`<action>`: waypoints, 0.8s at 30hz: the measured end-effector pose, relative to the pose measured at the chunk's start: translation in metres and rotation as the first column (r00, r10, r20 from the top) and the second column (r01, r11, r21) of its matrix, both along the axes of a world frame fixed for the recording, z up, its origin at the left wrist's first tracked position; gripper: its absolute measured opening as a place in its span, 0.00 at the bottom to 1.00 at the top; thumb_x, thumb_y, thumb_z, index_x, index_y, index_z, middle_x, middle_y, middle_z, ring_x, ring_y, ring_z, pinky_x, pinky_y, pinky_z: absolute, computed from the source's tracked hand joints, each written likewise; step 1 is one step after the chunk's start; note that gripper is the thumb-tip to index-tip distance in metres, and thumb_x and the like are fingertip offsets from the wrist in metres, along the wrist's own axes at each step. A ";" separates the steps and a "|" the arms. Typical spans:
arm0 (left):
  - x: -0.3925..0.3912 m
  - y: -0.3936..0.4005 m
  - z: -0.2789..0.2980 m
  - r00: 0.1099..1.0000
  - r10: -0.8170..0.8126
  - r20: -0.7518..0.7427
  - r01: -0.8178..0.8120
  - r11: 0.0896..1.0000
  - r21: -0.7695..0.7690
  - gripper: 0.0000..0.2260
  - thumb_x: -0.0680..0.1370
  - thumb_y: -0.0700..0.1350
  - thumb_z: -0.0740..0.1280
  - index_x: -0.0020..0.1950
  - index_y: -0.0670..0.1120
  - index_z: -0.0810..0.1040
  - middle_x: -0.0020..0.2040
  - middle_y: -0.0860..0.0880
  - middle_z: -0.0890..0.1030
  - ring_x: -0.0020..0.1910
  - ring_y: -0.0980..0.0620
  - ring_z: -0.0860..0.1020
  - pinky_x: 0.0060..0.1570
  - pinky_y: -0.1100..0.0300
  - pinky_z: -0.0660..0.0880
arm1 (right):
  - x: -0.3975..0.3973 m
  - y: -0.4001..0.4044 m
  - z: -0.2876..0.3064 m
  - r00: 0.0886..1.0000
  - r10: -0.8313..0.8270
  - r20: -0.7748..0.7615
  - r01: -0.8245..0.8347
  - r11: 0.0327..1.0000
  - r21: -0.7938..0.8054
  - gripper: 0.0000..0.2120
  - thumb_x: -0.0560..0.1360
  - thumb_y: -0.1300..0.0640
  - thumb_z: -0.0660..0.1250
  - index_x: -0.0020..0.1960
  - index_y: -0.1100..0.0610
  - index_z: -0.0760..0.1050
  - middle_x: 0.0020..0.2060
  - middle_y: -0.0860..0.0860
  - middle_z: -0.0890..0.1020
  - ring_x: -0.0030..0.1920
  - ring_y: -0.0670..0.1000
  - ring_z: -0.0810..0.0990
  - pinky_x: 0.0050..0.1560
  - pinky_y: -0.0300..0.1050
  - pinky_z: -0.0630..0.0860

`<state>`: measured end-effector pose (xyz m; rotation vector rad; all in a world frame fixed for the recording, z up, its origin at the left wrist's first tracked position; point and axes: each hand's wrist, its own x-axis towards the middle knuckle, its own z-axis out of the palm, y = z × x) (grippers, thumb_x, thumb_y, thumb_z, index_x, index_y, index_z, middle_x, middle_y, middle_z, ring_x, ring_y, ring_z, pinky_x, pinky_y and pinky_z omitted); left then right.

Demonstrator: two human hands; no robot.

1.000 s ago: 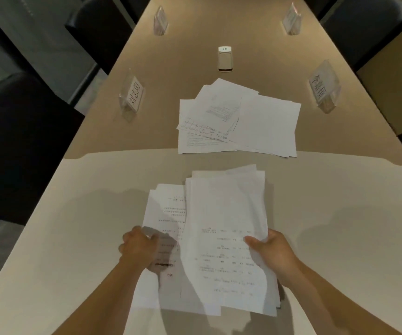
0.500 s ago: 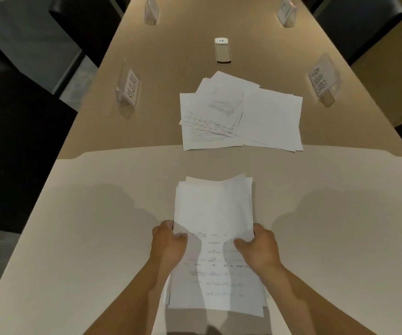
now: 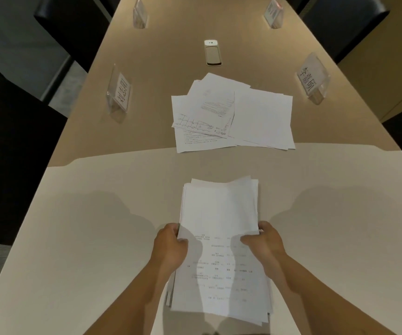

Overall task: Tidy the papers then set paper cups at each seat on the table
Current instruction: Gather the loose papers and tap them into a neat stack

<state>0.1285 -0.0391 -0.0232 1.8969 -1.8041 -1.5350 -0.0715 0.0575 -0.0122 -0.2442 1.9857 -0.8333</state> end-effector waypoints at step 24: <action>-0.058 -0.041 0.105 0.754 0.154 -0.639 -0.298 0.946 -0.124 0.05 0.76 0.42 0.72 0.42 0.52 0.82 0.36 0.59 0.86 0.37 0.62 0.83 0.36 0.68 0.79 | -0.040 -0.020 0.103 0.989 -0.070 -0.133 -0.032 0.767 -0.641 0.17 0.75 0.66 0.68 0.53 0.45 0.76 0.46 0.42 0.85 0.47 0.44 0.84 0.43 0.40 0.79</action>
